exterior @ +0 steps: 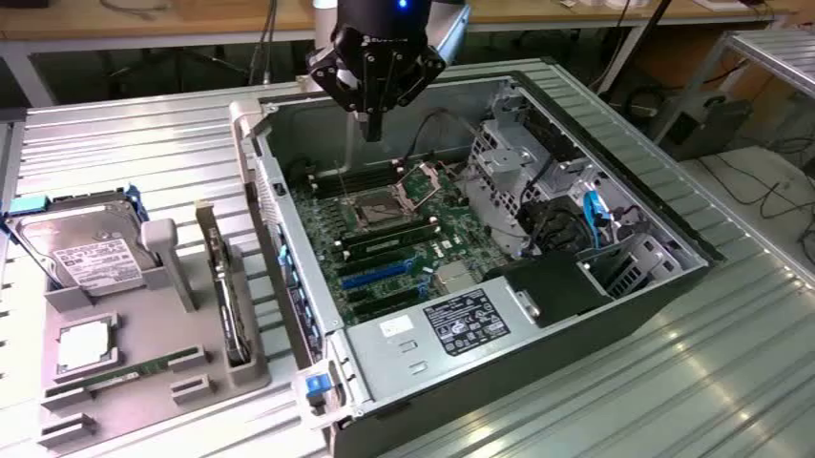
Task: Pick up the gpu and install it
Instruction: 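Reach for the gpu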
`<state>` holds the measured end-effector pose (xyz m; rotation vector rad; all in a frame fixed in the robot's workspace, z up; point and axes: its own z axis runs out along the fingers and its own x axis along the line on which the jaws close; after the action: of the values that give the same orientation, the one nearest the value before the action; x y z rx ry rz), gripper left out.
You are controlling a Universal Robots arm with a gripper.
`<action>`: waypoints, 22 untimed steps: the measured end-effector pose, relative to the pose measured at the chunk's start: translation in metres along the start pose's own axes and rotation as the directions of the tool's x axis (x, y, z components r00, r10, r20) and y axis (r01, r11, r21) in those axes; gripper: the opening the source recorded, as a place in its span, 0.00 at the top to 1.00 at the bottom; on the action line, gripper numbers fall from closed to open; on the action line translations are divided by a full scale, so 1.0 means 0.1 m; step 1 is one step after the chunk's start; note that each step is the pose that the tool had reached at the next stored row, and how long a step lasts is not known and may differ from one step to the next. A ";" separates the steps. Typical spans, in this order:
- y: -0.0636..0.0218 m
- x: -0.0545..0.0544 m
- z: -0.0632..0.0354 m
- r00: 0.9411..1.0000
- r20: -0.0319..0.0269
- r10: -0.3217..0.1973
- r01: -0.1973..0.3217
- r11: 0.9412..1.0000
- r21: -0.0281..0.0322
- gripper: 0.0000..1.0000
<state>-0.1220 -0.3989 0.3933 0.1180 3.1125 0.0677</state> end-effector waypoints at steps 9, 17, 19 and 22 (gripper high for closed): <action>0.000 0.00 0.000 1.000 0.000 0.000 0.000 1.000 0.000 0.89; -0.191 0.26 -0.011 1.000 0.000 0.000 0.000 1.000 0.000 0.89; -0.266 0.41 -0.015 1.000 0.000 0.000 0.000 1.000 0.000 0.89; -0.316 0.56 -0.016 1.000 0.000 0.000 0.000 1.000 0.000 0.89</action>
<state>-0.1798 -0.4262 0.3921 0.1181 3.1126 0.0675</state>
